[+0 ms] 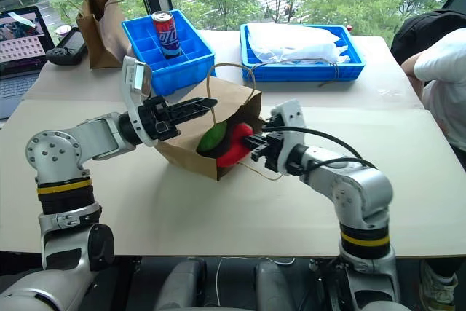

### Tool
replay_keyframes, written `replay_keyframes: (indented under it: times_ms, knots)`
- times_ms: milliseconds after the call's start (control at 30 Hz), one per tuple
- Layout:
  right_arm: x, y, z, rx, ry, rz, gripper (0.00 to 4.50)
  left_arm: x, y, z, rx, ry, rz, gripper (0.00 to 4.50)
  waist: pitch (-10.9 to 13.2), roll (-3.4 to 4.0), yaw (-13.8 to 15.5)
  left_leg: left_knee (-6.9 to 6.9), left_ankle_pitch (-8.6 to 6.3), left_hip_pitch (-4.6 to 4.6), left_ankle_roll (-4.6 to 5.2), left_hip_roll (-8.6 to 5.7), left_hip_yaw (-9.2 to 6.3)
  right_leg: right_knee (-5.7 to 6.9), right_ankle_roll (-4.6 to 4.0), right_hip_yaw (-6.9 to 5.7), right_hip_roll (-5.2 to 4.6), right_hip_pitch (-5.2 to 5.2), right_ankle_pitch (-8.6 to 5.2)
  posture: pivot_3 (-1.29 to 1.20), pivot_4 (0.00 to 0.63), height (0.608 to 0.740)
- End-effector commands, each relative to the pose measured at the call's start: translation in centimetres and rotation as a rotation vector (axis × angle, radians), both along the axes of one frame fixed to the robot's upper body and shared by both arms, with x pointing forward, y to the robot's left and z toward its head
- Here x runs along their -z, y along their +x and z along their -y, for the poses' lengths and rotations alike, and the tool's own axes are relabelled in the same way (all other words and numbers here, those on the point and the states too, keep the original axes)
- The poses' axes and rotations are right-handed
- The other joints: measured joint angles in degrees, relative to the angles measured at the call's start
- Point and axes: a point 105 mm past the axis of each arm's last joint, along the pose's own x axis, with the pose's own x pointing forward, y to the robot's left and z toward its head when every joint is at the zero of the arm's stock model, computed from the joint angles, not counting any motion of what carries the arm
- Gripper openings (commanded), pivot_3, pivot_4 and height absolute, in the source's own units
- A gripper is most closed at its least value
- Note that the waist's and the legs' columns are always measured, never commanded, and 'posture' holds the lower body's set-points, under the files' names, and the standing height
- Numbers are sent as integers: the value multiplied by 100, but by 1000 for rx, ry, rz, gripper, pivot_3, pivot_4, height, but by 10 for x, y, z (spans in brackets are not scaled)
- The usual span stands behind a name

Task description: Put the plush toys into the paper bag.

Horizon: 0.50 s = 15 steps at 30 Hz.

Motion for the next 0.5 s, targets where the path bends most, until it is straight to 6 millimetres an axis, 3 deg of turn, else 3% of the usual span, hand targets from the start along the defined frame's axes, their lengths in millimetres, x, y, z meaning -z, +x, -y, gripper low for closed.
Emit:
replay_keyframes:
  times_ms: [33,167,233,400,433,500]
  knots:
    - [-15,14,-27,-44,59,61,365,-3,-7,2,33,-18,25,0,0,0,-9,0,0,1,0,2,0,1,0,-1,1,1,0,0,150,698]
    - [-17,19,-30,-55,67,67,1667,-3,-5,0,23,-19,28,0,1,1,14,-3,1,-2,-1,3,-4,4,-1,-6,3,-3,1,0,150,698]
    - [-18,15,-21,-53,61,74,2208,-3,-6,-2,19,-18,31,0,1,1,33,-3,1,-3,-1,2,-4,3,-1,-7,0,-3,1,0,150,698]
    - [-15,-1,9,-62,-23,94,4052,-3,-4,-7,7,-15,30,0,1,1,80,-3,1,-6,-1,1,-5,1,-1,-8,-1,-3,1,0,150,698]
    - [-15,-4,15,-63,-47,101,4291,-4,-4,-7,4,-15,31,0,1,1,89,-3,1,-7,-1,1,-4,0,-1,-8,-1,-4,1,0,150,698]
    - [-16,-12,35,-58,-80,95,4291,-6,-1,-8,-1,-16,34,0,1,1,100,-3,1,-7,-1,1,-3,-1,-1,-7,0,-4,0,0,150,698]
